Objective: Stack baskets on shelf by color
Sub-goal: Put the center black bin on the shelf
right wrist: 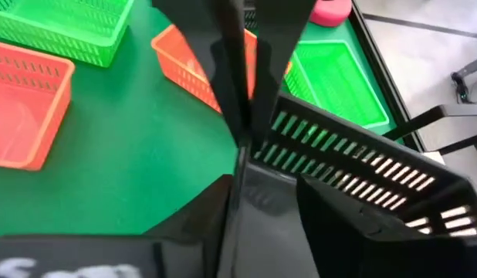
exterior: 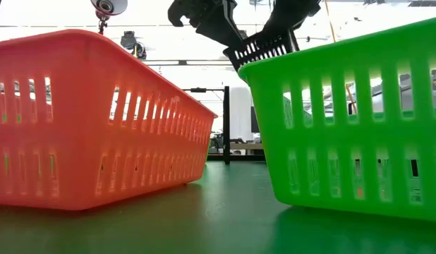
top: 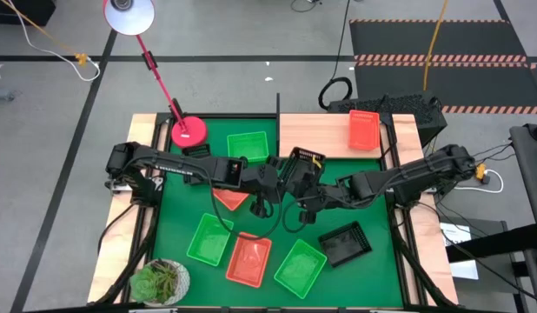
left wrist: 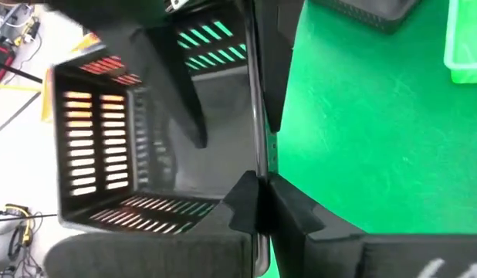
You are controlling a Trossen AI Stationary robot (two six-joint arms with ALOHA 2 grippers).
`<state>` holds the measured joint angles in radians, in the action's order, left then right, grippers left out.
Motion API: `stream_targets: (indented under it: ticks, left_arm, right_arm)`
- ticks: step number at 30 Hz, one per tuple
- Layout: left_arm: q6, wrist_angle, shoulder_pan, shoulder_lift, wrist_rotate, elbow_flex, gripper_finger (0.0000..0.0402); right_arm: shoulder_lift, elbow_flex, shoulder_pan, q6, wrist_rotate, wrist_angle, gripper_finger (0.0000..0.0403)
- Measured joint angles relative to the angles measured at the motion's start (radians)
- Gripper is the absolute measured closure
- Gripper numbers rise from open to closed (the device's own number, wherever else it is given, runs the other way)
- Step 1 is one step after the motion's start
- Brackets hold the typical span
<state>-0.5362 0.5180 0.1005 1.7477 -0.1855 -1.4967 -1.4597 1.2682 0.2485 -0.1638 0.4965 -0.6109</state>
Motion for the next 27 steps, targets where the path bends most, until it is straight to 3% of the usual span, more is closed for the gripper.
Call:
stream_targets:
  ticks: [6,10,20,27]
  left_arm:
    - [0.0,-0.002,0.0,0.0,0.001,0.0,0.0394]
    - [0.018,-0.023,0.001,0.0,0.004,0.001,0.0367]
    - [0.072,-0.067,0.03,0.0,0.008,0.001,0.0295]
    - [0.129,-0.022,0.069,-0.06,-0.049,0.001,0.0255]
  right_arm:
    - [0.0,0.0,0.0,0.012,-0.003,-0.012,0.035]
    - [0.0,0.0,0.0,0.032,-0.007,-0.025,0.0393]
    - [0.0,-0.002,0.0,0.053,-0.026,-0.138,0.0393]
    - [0.03,-0.003,0.0,0.082,-0.023,-0.267,0.0392]
